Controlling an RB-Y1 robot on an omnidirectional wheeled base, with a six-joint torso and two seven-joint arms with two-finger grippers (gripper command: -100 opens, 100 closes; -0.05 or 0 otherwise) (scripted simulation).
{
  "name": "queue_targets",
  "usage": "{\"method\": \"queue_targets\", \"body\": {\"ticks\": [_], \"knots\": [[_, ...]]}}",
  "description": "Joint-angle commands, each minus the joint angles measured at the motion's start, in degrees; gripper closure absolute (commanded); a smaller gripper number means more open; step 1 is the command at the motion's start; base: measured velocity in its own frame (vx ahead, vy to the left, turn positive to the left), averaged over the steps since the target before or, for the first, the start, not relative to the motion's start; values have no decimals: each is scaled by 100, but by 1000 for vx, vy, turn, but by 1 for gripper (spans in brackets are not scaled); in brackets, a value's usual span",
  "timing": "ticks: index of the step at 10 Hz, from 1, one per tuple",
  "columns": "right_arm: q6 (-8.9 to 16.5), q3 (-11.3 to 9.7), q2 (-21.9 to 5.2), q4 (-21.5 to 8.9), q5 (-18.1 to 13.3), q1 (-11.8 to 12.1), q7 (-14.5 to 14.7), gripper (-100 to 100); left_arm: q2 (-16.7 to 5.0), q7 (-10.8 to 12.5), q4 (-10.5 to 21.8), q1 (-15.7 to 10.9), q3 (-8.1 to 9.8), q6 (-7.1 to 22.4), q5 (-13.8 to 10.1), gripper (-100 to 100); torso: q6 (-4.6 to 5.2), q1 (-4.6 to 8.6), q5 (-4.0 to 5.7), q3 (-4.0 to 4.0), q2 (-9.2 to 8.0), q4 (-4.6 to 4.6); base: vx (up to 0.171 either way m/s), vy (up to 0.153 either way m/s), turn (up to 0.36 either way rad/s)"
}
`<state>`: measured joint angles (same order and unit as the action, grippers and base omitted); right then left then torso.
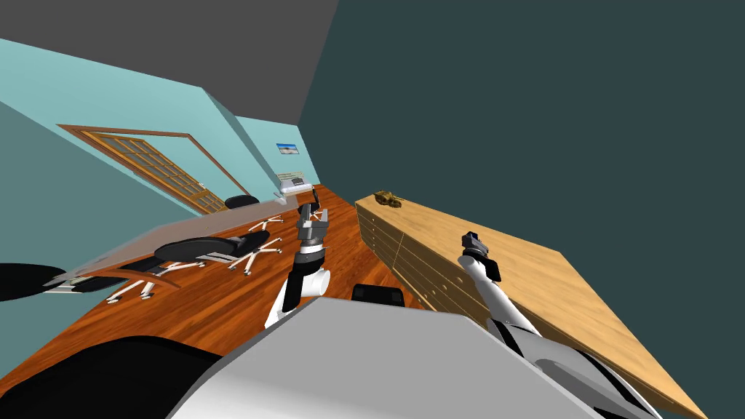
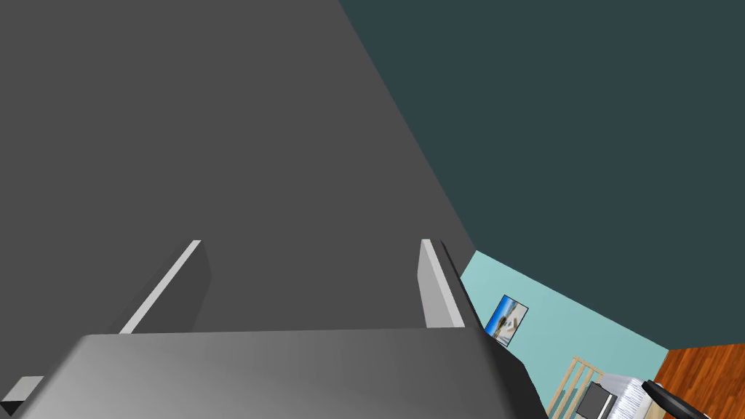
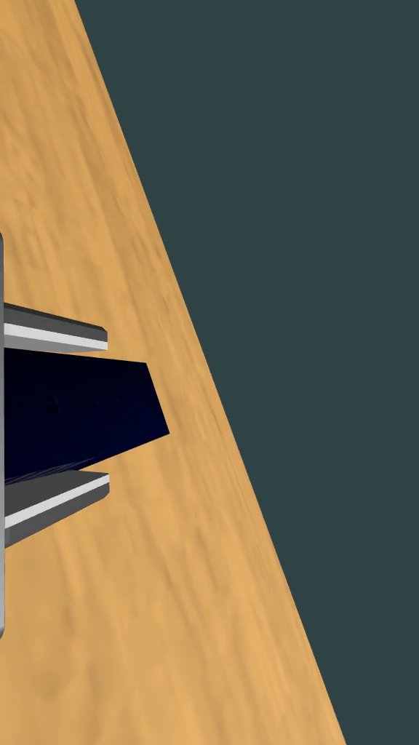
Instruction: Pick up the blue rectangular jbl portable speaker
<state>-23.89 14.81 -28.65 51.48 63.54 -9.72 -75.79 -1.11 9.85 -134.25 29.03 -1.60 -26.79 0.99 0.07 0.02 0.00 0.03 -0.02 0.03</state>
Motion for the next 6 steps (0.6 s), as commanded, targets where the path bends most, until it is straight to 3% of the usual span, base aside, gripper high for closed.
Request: {"method": "queue_targets", "body": {"ticks": [1,2,3,4,6], "knots": [[0,0,0,0,0,0,0,100,0,0,0,0,0,0,0,0,0,0,0,0,0,0,0,0,0],[0,-1,0,0,0,0,0,100,0,0,0,0,0,0,0,0,1,1,0,0,-1,0,0,0,0],[1,-1,1,1,0,0,-1,0,0,0,0,0,0,0,0,0,1,2,0,1,-1,0,0,0,0],[50,-29,183,245,-23,98,144,100,0,0,0,0,0,0,0,0,2,2,-1,1,-1,0,-3,-39,-241],[194,-227,600,716,-138,177,490,100,-1,0,0,2,1,0,0,0,27,31,7,5,-10,-1,37,-84,-446]]}}
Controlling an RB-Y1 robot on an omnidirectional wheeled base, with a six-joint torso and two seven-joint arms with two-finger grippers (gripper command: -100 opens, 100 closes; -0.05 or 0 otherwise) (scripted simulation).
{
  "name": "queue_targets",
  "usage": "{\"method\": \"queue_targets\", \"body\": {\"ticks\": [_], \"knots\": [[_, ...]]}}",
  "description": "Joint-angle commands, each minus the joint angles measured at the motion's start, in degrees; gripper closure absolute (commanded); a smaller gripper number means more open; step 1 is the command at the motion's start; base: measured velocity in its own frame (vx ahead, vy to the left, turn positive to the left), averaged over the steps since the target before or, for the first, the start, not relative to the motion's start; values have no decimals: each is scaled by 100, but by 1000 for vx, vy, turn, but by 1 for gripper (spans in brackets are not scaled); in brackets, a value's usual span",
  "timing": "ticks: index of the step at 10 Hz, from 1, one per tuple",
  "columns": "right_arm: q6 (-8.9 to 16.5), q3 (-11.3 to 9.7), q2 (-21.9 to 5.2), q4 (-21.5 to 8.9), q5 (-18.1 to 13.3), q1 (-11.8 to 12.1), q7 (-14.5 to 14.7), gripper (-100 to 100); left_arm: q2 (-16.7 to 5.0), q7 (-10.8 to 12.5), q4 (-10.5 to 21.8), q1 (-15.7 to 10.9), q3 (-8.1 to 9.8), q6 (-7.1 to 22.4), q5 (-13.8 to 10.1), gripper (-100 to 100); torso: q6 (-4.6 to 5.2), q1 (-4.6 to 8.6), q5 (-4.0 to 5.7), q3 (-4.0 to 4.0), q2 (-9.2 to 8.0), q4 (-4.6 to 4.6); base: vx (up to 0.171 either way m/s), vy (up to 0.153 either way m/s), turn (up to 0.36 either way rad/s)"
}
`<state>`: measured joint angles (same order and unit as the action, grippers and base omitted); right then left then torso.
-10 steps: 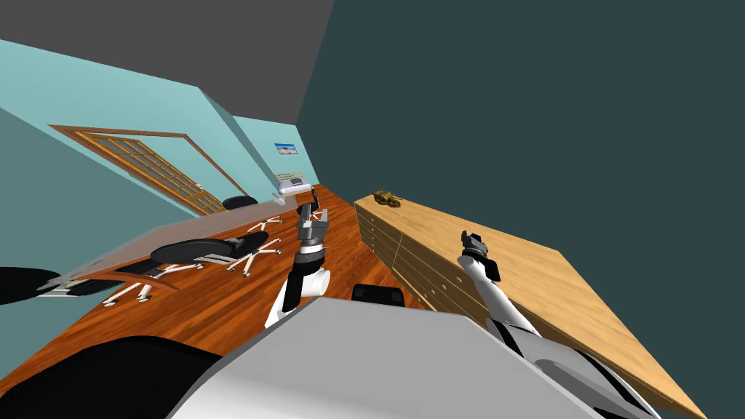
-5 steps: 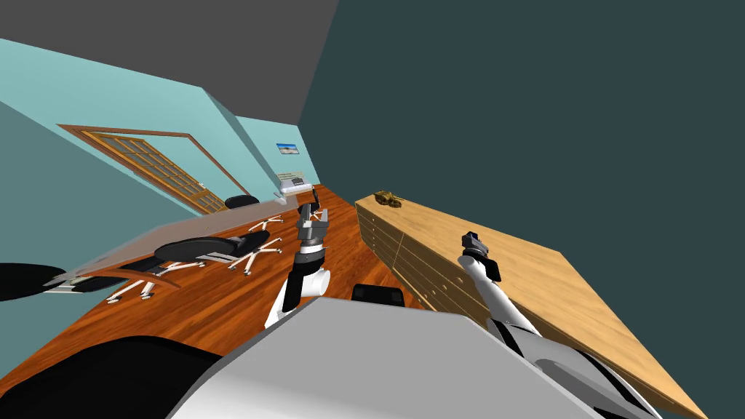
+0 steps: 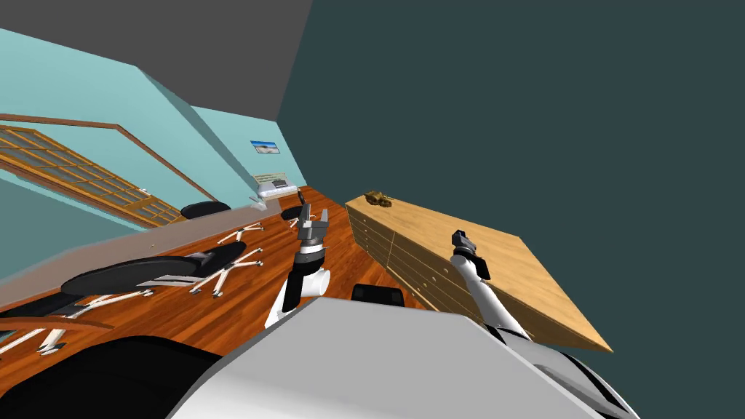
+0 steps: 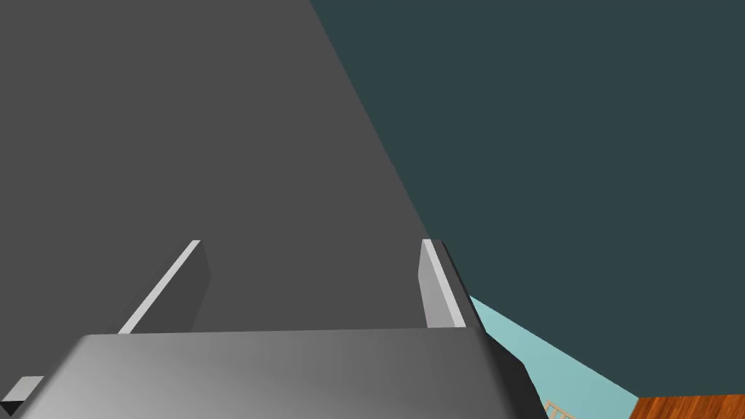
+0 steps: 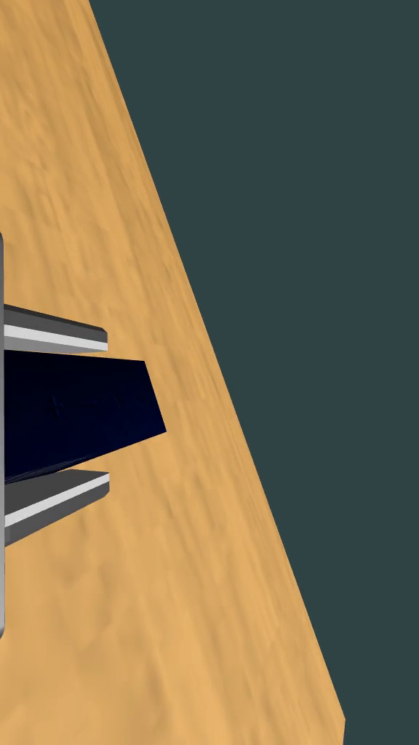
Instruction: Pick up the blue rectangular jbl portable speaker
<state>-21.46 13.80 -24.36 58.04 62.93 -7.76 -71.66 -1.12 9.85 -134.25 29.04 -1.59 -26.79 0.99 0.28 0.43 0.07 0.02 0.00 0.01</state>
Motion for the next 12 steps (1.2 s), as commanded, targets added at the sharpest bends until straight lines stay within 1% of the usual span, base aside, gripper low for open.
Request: {"method": "queue_targets", "body": {"ticks": [1,2,3,5,6,8,9,10,11,12], "knots": [[-49,-125,228,60,-77,-19,76,100,0,0,0,0,0,0,0,0,0,0,0,0,0,0,52,-63,-141],[23,-224,406,296,-135,20,249,100,0,0,0,-1,-1,0,0,0,-22,-12,10,-9,10,-8,61,-50,-259],[23,-224,466,258,-135,20,240,100,0,0,0,0,-1,0,0,0,-21,-16,19,-22,25,-19,57,-26,-126],[167,-422,888,690,-251,99,595,100,0,0,0,0,-1,0,0,0,-23,-22,28,-29,31,-28,73,-39,-319],[167,-422,941,767,-251,99,595,100,0,0,0,0,-1,0,0,0,-17,-15,38,-36,33,-40,73,-37,-166],[312,-620,1346,1238,-367,178,940,100,0,0,0,0,-1,0,0,0,-20,-8,43,-36,33,-39,71,-54,-328],[312,-620,1416,1238,-367,178,940,100,0,0,0,-1,-1,0,0,0,-22,-2,45,-38,36,-41,62,-34,-156],[384,-718,1629,1417,-425,218,1113,100,0,0,0,-2,-1,0,0,0,-30,-9,45,-37,34,-39,65,-29,-257],[384,-718,1654,1473,-425,218,1113,100,0,0,0,-1,-1,0,0,0,-24,-10,45,-36,31,-40,45,-16,-167],[456,-817,1891,1685,-483,258,1286,100,0,0,0,-2,-1,0,0,0,-28,-12,44,-32,26,-37,52,-35,-296]]}}
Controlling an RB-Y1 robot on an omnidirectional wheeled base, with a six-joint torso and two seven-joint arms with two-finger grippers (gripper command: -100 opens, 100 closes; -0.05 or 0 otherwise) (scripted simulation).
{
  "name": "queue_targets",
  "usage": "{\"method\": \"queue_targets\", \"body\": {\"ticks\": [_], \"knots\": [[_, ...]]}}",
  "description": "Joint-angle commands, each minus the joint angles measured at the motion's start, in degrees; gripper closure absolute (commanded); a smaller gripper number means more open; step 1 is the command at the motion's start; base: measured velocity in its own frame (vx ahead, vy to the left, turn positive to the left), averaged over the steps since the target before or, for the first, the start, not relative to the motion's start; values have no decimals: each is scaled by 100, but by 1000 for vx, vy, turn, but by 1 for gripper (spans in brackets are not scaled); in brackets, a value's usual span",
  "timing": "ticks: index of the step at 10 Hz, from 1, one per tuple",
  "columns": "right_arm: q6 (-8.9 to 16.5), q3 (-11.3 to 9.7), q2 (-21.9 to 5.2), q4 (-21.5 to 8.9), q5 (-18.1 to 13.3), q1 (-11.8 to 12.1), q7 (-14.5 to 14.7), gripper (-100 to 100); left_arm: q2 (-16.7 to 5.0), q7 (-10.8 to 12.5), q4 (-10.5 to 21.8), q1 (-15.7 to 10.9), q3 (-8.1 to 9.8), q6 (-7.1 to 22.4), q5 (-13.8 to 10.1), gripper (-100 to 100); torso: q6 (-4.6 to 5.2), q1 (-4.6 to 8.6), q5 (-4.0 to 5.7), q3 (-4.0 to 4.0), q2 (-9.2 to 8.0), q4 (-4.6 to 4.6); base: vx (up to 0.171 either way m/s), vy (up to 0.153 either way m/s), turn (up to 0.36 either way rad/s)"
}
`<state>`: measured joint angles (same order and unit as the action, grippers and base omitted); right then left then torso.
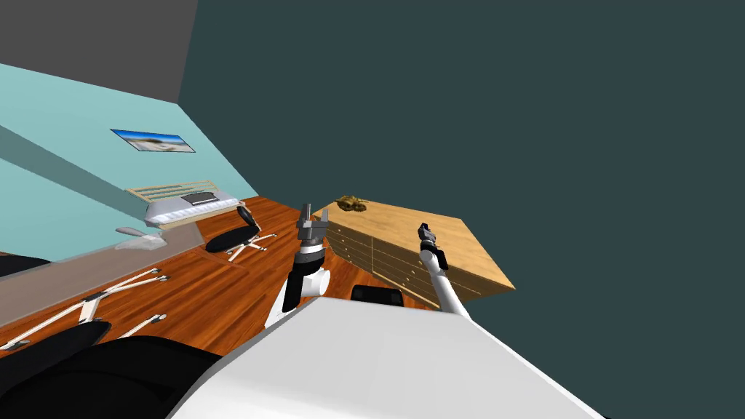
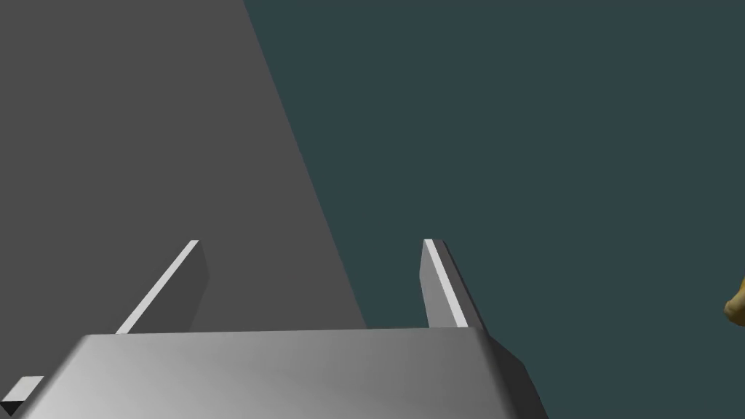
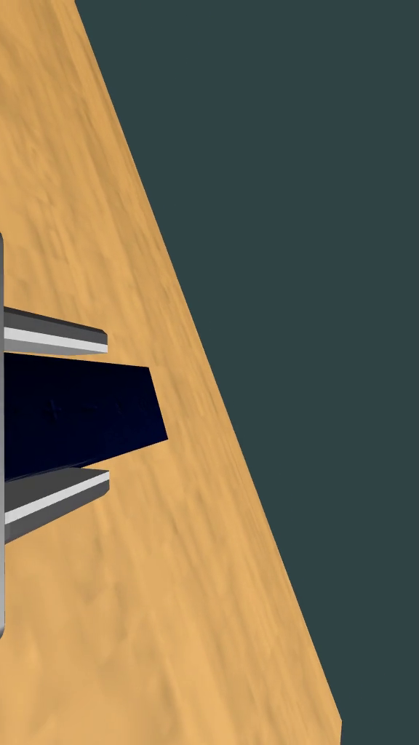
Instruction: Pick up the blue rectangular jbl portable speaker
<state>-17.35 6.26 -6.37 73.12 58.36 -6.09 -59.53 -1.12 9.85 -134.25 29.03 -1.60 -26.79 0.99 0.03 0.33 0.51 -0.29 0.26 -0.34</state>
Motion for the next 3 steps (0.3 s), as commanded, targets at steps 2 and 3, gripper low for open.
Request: {"method": "queue_targets", "body": {"ticks": [2,3], "knots": [[37,-28,76,100,-15,17,76,100,0,0,0,-1,-1,0,0,0,-4,1,0,0,-1,0,36,-17,-62],[43,-29,80,113,-16,18,85,0,0,0,0,-2,-1,0,0,0,-5,-2,0,4,-9,0,0,0,0]]}}
